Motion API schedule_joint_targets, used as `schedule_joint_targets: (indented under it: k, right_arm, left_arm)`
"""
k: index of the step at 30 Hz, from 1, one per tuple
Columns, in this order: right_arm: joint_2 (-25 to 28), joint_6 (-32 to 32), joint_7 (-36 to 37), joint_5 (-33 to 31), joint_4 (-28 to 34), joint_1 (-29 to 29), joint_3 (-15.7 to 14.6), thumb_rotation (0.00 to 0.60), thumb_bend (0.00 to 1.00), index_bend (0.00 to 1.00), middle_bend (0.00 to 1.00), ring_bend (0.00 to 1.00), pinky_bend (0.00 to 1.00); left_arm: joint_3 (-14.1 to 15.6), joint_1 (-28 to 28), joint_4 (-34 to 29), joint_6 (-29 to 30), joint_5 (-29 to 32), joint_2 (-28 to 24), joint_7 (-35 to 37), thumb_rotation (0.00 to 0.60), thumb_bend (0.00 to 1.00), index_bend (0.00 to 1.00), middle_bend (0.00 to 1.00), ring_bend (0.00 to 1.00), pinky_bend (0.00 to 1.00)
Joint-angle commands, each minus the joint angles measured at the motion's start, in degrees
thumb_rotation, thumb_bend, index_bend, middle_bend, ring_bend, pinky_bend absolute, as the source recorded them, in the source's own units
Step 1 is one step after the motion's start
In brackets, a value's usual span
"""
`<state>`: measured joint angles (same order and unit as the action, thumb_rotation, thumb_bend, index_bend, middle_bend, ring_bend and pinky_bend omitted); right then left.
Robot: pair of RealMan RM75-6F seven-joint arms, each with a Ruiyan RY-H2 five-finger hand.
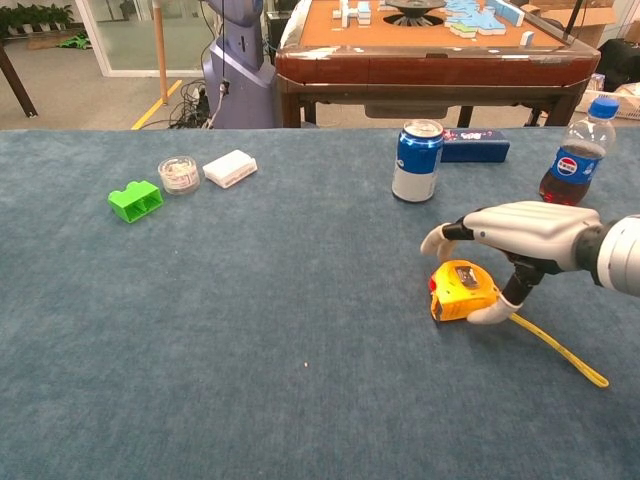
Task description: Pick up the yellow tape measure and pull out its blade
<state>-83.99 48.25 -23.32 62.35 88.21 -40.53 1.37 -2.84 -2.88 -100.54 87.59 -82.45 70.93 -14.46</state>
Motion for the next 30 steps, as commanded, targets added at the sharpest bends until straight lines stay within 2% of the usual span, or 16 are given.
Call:
schedule_joint_targets:
  k: [1,8,23,30]
  right_arm:
    - [0.43,-0.07,-0.09,0.12,0.37,0.16,-0.38,0.600,0.28,0.21,0.25,0.12,0.00]
    - [1.92,0.48,-1.56,-0.59,2.33,1.09,-1.93,0.600,0.28,0.22,0.25,0.12,0.00]
    - [-0.32,0.15,-2.49,-2.96,1.13,0.03,-0.37,0.600,0.28,0.22,0.28,0.16,0.02]
    - [-0.45,0.55,-3.56,-4.08,1.21,-0.04,-0.52,0.600,0.39,0.28,0.33,0.20,0.04]
  left_arm:
    - [0.05,0.09,-0.06,0.05,0.05,0.01,0.03,0.600,0.13,0.00,0.00,0.00,0.00]
    - [0.10,0.05,-0.16,-0.07,-0.02,0.14,-0.10,0.600,0.13,0.00,0.00,0.00,0.00]
    - [-0.04,-0.04,0.16,-0.32,0.24,-0.10,0.33,0.600,0.13,0.00,0.00,0.00,0.00]
    - [0.05,0.03,0.70,-0.47,0.28,0.07,1.11,0.600,0.13,0.00,0.00,0.00,0.00]
